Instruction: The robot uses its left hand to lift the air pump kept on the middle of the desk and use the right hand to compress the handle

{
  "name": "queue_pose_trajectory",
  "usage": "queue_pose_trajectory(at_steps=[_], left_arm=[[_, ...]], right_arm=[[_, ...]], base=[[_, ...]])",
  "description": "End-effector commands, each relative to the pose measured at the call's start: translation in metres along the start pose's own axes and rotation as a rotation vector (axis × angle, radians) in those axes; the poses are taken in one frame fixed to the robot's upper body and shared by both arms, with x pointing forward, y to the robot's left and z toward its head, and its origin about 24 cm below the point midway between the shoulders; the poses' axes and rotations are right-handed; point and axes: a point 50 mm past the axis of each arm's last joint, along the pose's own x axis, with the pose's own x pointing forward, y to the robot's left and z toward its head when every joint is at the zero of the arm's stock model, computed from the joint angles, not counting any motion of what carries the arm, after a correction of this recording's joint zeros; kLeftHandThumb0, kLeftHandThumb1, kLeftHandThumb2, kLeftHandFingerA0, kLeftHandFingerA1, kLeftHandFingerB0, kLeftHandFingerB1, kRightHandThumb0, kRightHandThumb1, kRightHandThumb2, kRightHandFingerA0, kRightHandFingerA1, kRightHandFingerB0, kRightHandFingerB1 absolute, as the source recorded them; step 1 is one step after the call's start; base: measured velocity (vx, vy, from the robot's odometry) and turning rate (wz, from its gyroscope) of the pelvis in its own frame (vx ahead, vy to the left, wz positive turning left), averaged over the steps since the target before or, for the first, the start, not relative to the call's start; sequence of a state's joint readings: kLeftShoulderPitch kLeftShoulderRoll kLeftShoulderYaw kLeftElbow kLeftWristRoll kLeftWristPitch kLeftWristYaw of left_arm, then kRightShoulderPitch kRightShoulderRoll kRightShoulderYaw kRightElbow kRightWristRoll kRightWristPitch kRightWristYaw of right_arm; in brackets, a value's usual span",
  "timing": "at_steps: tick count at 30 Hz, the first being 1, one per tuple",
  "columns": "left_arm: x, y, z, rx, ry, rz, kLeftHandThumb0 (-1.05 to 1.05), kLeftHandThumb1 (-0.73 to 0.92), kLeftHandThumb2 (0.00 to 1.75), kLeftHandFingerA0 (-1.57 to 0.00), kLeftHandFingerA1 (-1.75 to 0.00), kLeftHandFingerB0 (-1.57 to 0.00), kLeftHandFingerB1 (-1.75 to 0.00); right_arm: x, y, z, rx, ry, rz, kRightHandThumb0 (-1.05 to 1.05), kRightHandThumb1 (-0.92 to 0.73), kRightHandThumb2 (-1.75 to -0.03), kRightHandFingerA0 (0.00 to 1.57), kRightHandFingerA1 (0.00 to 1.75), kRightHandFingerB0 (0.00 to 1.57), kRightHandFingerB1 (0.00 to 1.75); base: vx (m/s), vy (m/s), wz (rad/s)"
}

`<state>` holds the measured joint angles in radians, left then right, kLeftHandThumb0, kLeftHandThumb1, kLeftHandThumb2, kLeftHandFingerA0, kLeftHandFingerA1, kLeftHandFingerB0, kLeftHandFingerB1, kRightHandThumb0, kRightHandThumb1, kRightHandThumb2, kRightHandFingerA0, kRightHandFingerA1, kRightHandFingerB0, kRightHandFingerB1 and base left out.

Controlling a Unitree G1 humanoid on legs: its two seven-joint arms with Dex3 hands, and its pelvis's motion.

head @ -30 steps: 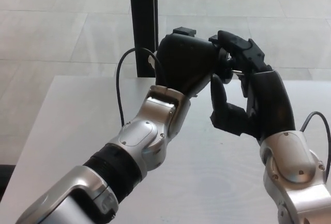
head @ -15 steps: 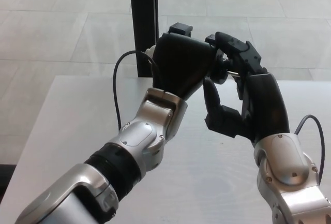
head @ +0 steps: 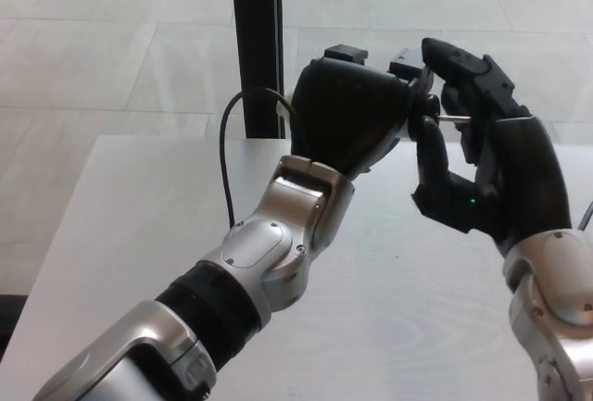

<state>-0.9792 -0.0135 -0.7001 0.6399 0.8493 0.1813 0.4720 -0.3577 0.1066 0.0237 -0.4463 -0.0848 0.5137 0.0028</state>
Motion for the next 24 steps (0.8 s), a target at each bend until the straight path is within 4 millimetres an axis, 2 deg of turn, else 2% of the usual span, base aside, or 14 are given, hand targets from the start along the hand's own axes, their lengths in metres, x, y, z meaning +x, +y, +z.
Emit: queue_pose_trajectory(at_steps=[1,2,3,4,5,6,7,11,12,16,17,18,19,24], left_arm=[[-0.017,-0.025,-0.014,0.016,0.059,-0.262,-0.26,0.72,0.78,-0.92,-1.68,-0.87,-1.13],[-0.018,-0.025,-0.015,0.013,0.059,-0.263,-0.26,0.72,0.78,-0.92,-1.68,-0.87,-1.13],[-0.021,-0.027,-0.019,0.015,0.061,-0.265,-0.27,0.76,0.75,-0.90,-1.71,-0.83,-1.19],[-0.023,-0.028,-0.021,-0.010,0.069,-0.275,-0.26,0.75,0.80,-0.94,-1.64,-0.81,-1.08],[-0.024,-0.027,-0.024,0.007,0.070,-0.280,-0.32,0.80,0.74,-0.94,-1.36,-0.78,-0.88],[-0.024,-0.027,-0.024,0.009,0.070,-0.282,-0.32,0.80,0.74,-0.94,-1.36,-0.78,-0.88],[-0.026,-0.026,-0.027,0.010,0.090,-0.276,-0.29,0.78,0.71,-0.95,-1.41,-0.83,-0.87],[-0.028,-0.023,-0.030,0.010,0.102,-0.276,-0.27,0.77,0.68,-0.93,-1.43,-0.79,-0.79],[-0.029,-0.023,-0.030,0.020,0.088,-0.267,-0.25,0.70,0.67,-0.87,-1.63,-0.81,-0.92],[-0.030,-0.021,-0.033,0.017,0.087,-0.258,-0.22,0.67,0.71,-0.89,-1.65,-0.82,-1.06],[-0.031,-0.022,-0.033,0.015,0.086,-0.261,-0.23,0.68,0.73,-0.91,-1.59,-0.85,-0.88],[-0.032,-0.023,-0.032,0.015,0.086,-0.263,-0.22,0.69,0.73,-0.90,-1.60,-0.83,-0.86],[-0.032,-0.024,-0.032,0.018,0.091,-0.278,-0.22,0.71,0.73,-0.89,-1.61,-0.81,-0.91],[-0.033,-0.025,-0.032,0.003,0.096,-0.266,-0.22,0.70,0.77,-0.91,-1.63,-0.83,-1.03]], right_arm=[[-0.010,-0.041,0.048,0.086,-0.256,0.017,-0.84,-0.77,-1.17,0.07,0.41,0.06,0.33],[-0.010,-0.043,0.048,0.087,-0.255,0.018,-0.84,-0.77,-1.17,0.07,0.41,0.06,0.33],[-0.014,-0.057,0.049,0.052,-0.223,0.006,-0.90,-0.83,-1.23,0.07,0.21,0.11,0.20],[-0.016,-0.065,0.050,0.034,-0.206,-0.001,-0.86,-0.79,-1.21,0.00,0.20,0.03,0.18],[-0.017,-0.072,0.051,0.015,-0.188,-0.014,-1.03,-0.88,-1.28,0.00,0.05,0.04,0.02],[-0.018,-0.073,0.051,0.014,-0.185,-0.014,-1.03,-0.88,-1.28,0.00,0.05,0.04,0.02],[-0.020,-0.087,0.051,-0.043,-0.165,-0.026,-1.04,-0.92,-0.85,0.00,0.00,0.00,0.00],[-0.024,-0.102,0.054,-0.083,-0.118,-0.060,-1.05,-0.92,-0.81,0.00,0.00,0.00,0.00],[-0.026,-0.108,0.054,-0.086,-0.090,-0.078,-1.05,-0.92,-0.81,0.00,0.00,0.00,0.00],[-0.029,-0.115,0.054,-0.104,-0.084,-0.091,-1.05,-0.92,-0.81,0.00,0.00,0.00,0.00],[-0.031,-0.118,0.053,-0.117,-0.077,-0.105,-1.03,-0.79,-1.21,0.00,0.21,0.00,0.00],[-0.032,-0.119,0.053,-0.109,-0.071,-0.103,-1.04,-0.80,-1.21,0.00,0.22,0.00,0.00],[-0.033,-0.120,0.052,-0.092,-0.059,-0.103,-1.05,-0.92,-0.79,0.00,0.00,0.00,0.00],[-0.035,-0.119,0.049,-0.043,-0.021,-0.091,-1.05,-0.92,-0.81,0.00,0.00,0.00,0.00]], base=[[0.00,0.000,0.00],[0.00,0.000,0.00],[0.00,0.000,0.00],[0.00,0.000,0.00],[0.00,0.000,0.00],[0.00,0.000,0.00],[0.00,0.000,0.00],[0.00,0.000,0.00],[0.00,0.000,0.00],[0.00,0.000,0.00],[0.00,0.000,0.00],[0.00,0.000,0.00],[0.00,0.000,0.00],[0.00,0.000,0.00]])
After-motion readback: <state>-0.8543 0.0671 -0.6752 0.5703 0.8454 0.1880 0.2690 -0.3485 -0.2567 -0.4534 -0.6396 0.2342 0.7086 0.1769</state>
